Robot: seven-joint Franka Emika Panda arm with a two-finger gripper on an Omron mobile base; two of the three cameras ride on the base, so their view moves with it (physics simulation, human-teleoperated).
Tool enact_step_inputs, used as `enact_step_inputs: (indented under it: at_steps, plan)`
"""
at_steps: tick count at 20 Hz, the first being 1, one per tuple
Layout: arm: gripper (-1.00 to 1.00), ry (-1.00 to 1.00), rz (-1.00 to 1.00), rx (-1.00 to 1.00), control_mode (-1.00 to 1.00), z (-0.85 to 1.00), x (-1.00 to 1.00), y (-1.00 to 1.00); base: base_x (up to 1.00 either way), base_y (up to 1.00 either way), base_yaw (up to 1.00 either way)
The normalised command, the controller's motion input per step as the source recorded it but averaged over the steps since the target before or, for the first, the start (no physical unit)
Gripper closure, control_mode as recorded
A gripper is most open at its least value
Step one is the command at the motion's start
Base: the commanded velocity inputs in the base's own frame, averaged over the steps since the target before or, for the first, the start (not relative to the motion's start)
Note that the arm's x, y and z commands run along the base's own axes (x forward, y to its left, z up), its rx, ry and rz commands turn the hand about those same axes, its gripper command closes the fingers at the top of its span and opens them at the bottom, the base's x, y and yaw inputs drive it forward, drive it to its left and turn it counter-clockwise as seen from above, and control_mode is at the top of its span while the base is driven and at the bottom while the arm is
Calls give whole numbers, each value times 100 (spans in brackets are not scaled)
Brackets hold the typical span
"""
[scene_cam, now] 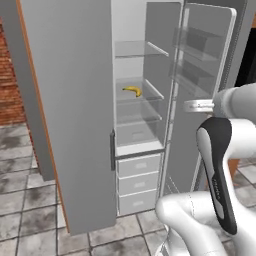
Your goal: Retrieve the tangerine and banana from the fridge and place them into the bowl on the dining table.
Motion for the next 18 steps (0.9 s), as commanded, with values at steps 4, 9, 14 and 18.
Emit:
enact_step_inputs:
  at_steps: [4,9,14,18]
  plan:
    - [100,0,0,0,100,0,0,0,-65,1,-26]
    - [100,0,0,0,100,0,0,0,-65,10,-40]
    - [100,0,0,0,100,0,0,0,-47,39,-44]
    - [100,0,0,0,100,0,0,0,-47,60,-44]
